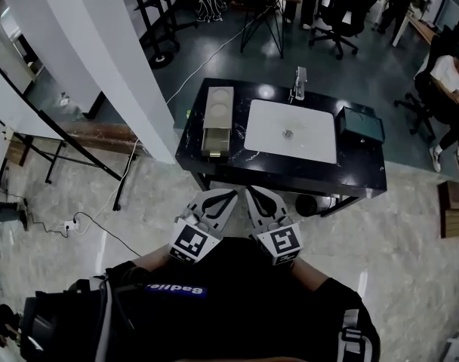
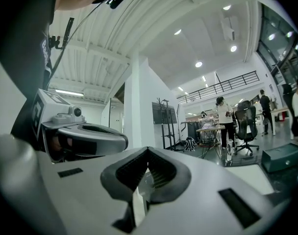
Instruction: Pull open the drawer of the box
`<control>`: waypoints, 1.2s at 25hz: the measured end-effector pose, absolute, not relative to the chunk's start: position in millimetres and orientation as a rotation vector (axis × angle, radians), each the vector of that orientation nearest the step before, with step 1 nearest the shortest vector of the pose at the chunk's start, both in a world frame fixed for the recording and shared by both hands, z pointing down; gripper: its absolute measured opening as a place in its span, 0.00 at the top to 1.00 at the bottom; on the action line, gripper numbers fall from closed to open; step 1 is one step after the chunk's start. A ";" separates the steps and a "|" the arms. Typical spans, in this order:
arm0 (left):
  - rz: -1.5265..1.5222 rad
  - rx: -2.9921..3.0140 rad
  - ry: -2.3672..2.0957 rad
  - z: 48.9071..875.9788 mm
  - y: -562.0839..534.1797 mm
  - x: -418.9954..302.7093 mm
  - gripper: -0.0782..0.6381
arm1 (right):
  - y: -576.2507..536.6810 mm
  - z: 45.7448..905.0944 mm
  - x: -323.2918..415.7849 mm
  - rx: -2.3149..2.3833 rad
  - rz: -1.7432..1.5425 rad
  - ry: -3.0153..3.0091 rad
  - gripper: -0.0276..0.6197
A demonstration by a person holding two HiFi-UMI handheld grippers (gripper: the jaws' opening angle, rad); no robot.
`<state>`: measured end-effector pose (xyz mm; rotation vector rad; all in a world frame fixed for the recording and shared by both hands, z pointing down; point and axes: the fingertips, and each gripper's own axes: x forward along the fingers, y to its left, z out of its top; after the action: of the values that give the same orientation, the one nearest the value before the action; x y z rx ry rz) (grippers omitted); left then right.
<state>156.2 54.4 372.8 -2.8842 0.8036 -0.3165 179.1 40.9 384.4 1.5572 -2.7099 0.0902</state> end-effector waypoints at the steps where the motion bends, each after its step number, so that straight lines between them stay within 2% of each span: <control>1: -0.316 -2.888 0.796 373.3 56.4 162.0 0.89 | 43.1 384.9 184.9 1.565 0.090 -2.704 0.96; 10: -0.341 -2.881 0.759 371.5 60.4 193.9 0.89 | 46.3 385.2 221.4 1.626 0.089 -2.688 0.96; 24: -0.377 -2.952 0.838 398.6 21.0 156.9 0.89 | 17.3 408.6 193.1 1.561 0.175 -2.645 0.96; 27: -0.504 -2.983 0.875 436.9 -20.4 136.7 0.89 | -2.4 408.9 184.9 1.574 0.131 -2.615 0.96; 30: -0.810 -2.898 0.895 513.4 -71.1 109.5 0.89 | -26.3 414.4 179.0 1.598 0.164 -2.533 0.96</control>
<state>109.5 -71.1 513.4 -2.8981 0.8949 -0.8104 179.0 -26.3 414.4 1.5977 -2.5332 0.1643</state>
